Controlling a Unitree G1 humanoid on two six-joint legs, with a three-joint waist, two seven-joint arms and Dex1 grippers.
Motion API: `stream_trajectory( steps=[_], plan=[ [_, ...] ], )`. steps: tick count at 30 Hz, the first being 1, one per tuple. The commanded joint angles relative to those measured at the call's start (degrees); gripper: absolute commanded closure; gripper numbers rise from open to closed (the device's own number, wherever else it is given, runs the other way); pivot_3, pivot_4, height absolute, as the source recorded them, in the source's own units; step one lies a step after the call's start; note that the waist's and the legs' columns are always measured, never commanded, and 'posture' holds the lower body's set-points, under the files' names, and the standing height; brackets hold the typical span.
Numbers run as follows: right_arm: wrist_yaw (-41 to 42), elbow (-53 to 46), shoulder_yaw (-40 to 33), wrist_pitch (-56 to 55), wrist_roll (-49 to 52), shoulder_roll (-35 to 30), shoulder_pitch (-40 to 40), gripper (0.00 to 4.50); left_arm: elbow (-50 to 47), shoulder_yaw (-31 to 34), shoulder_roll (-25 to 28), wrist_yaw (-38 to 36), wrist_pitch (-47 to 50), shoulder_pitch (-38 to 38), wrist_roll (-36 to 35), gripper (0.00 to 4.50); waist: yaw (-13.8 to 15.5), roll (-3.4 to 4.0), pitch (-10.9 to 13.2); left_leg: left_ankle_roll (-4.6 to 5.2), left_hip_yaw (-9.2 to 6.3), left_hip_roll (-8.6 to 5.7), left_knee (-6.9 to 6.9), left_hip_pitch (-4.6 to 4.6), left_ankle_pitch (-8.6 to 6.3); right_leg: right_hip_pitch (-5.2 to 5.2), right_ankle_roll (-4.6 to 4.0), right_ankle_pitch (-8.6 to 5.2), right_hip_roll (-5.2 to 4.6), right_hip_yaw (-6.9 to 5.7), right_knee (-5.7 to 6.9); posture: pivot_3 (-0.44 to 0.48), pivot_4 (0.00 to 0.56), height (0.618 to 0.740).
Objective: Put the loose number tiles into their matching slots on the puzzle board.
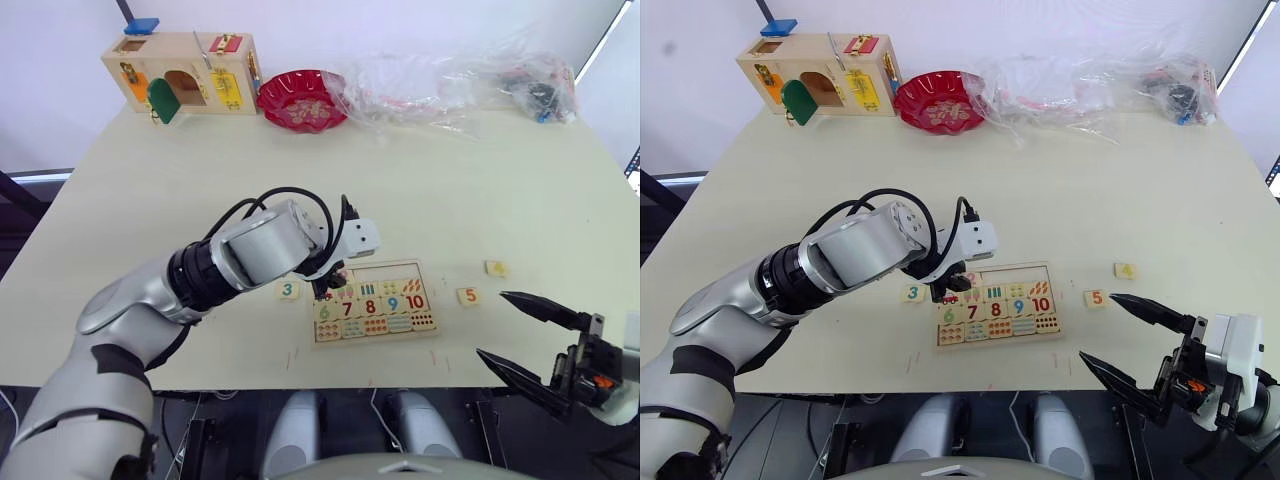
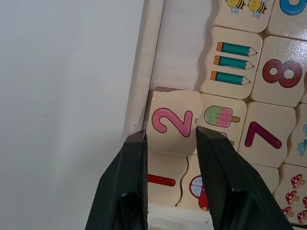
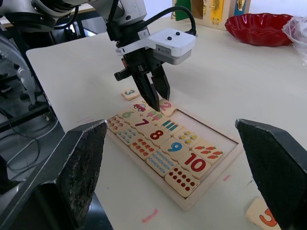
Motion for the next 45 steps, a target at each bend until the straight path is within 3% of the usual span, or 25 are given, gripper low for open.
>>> stream_trajectory(
  steps=[1,14,16,17,25,33,37,39,45],
  plan=[
    [0.3,-1.8,-0.3,-1.3,0.4,0.3,0.4,0.0,-0.8,0.1,0.1,-0.2,-0.9,-1.2,0.3,3.52,0.0,0.0,0.0,0.0,0.0,0.0,0.0,0.0,0.0,0.0,0.0,0.0,0.0,0.0,0.0,0.0,0.15,0.74],
    [0.7,-1.3,0.0,-1.8,0.1,0.5,0.4,0.0,-0.9,0.5,0.0,0.0,-0.7,-1.0,0.3,3.52,0.0,0.0,0.0,0.0,0.0,0.0,0.0,0.0,0.0,0.0,0.0,0.0,0.0,0.0,0.0,0.0,0.15,0.74],
    [0.7,-1.3,0.0,-1.9,0.1,0.5,0.4,0.0,-0.8,0.5,-0.1,0.0,-0.8,-1.0,0.3,2.51,0.0,0.0,0.0,0.0,0.0,0.0,0.0,0.0,0.0,0.0,0.0,0.0,0.0,0.0,0.0,0.0,0.15,0.74],
    [0.7,-1.3,0.0,-1.9,0.0,0.6,0.4,0.0,-0.8,0.6,-0.2,0.1,-0.8,-1.0,0.4,2.28,0.0,0.0,0.0,0.0,0.0,0.0,0.0,0.0,0.0,0.0,0.0,0.0,0.0,0.0,0.0,0.0,0.15,0.74],
    [0.6,-1.3,0.2,-2.0,-0.1,0.6,0.4,0.0,-1.2,1.2,0.1,-0.1,-1.0,-1.0,0.2,2.28,0.0,0.01,0.0,0.0,0.0,0.0,0.0,0.0,0.0,0.0,0.0,0.0,0.0,0.0,0.0,0.0,0.15,0.74],
    [0.9,-0.8,0.2,-2.3,-0.3,0.7,0.2,0.0,-1.1,10.6,7.3,-11.3,-5.7,-3.5,-5.8,2.28,-0.1,0.03,0.0,0.0,0.0,0.01,-0.01,0.0,0.0,-0.02,-0.01,0.0,0.01,-0.01,0.01,0.0,0.15,0.74],
    [1.1,-0.3,0.2,-2.4,-0.3,0.6,-0.3,0.0,2.8,15.6,11.6,-19.0,-15.5,-0.7,-6.9,2.28,-0.1,0.04,0.0,0.0,0.03,0.0,0.0,0.01,0.0,0.0,0.0,-0.01,-0.01,0.0,-0.01,0.0,0.15,0.74],
    [1.3,0.0,0.2,-2.4,-0.3,0.6,-0.6,0.0,6.5,23.1,9.1,-19.4,-22.7,4.1,-8.7,2.28,-0.1,0.11,0.0,0.0,0.05,0.01,-0.01,0.03,0.0,0.0,-0.01,-0.01,-0.01,0.01,-0.01,0.0,0.15,0.74],
    [1.9,0.6,-0.3,-2.3,0.0,0.4,-0.6,0.0,14.5,24.4,9.8,-26.4,-45.6,12.4,-1.8,2.28,-0.1,0.08,0.0,-0.01,0.05,0.01,0.01,0.04,0.0,0.01,-0.02,0.01,-0.01,0.0,0.02,0.0,0.15,0.74]
  ],
)
